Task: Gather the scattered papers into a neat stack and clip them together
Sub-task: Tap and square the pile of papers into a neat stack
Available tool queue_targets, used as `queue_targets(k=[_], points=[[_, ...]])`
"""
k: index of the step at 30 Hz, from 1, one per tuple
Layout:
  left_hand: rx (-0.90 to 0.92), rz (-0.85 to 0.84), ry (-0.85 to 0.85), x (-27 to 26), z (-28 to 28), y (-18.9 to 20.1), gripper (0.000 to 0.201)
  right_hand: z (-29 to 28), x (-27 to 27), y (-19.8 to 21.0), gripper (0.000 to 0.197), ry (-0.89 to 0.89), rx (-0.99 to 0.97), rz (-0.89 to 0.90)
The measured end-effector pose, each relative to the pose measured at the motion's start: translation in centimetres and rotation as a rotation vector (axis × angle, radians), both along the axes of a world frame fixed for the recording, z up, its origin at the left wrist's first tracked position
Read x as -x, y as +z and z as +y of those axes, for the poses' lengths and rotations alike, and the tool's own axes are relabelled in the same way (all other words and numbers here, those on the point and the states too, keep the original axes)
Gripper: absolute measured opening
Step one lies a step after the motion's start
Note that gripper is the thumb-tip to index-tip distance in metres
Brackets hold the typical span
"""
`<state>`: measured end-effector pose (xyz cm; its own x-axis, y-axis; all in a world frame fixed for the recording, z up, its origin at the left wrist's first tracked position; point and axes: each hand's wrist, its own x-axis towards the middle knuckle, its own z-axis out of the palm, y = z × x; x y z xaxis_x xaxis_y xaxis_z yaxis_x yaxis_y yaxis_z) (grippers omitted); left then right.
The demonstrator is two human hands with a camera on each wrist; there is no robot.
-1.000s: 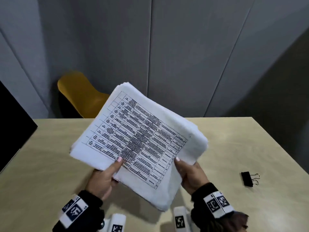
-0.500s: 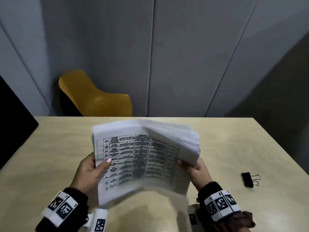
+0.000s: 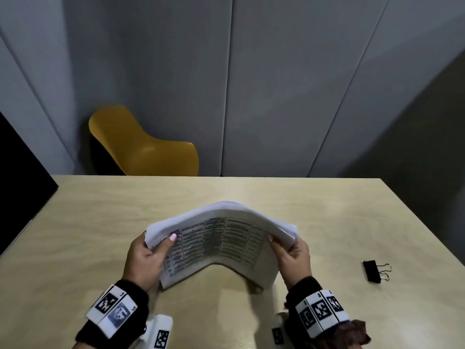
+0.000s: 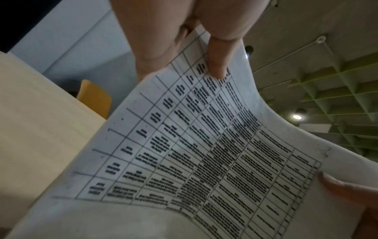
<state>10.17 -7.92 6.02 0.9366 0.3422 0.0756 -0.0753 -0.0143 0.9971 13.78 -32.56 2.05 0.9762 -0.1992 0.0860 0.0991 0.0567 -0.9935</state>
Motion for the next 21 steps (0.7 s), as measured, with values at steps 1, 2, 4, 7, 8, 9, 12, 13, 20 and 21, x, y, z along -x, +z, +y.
queue_targets(k=[1, 2, 4, 7, 8, 9, 12, 13, 20, 21], points=[[-0.012, -0.033, 0.007, -0.2, 0.0, 0.0, 0.019, 0.0, 0.1, 0.4, 0.031, -0.010, -0.010, -0.012], [-0.027, -0.057, 0.008, -0.2, 0.1, 0.2, 0.022, -0.1, 0.1, 0.6, 0.028, -0.012, -0.005, -0.024], [-0.036, -0.099, 0.010, -0.3, 0.2, 0.1, 0.023, -0.2, 0.3, 1.0, 0.025, -0.014, 0.035, -0.029], [0.125, -0.106, 0.113, -0.3, 0.2, 0.5, 0.017, 0.4, 0.5, 2.1, 0.055, -0.120, 0.016, 0.003], [0.168, -0.106, 0.158, -0.4, 0.0, 0.6, 0.026, 0.8, 0.3, 2.6, 0.057, -0.177, -0.038, 0.018], [0.217, -0.097, 0.196, -0.7, -0.1, 0.4, 0.031, 1.3, 0.1, 3.2, 0.054, -0.230, -0.092, 0.042], [0.276, -0.025, 0.329, -1.9, -0.4, 0.1, 0.030, 2.5, -0.9, 3.8, 0.028, -0.351, -0.151, 0.099], [0.268, 0.009, 0.345, -2.1, -0.7, 0.1, 0.032, 2.8, -1.2, 3.9, 0.023, -0.379, -0.149, 0.108], [0.264, 0.002, 0.401, -2.7, -1.3, -0.3, 0.018, 3.0, -1.7, 3.1, 0.019, -0.403, -0.152, 0.030], [0.279, 0.003, 0.406, -2.7, -1.1, -0.4, 0.017, 2.8, -1.5, 2.9, 0.020, -0.394, -0.155, 0.012]])
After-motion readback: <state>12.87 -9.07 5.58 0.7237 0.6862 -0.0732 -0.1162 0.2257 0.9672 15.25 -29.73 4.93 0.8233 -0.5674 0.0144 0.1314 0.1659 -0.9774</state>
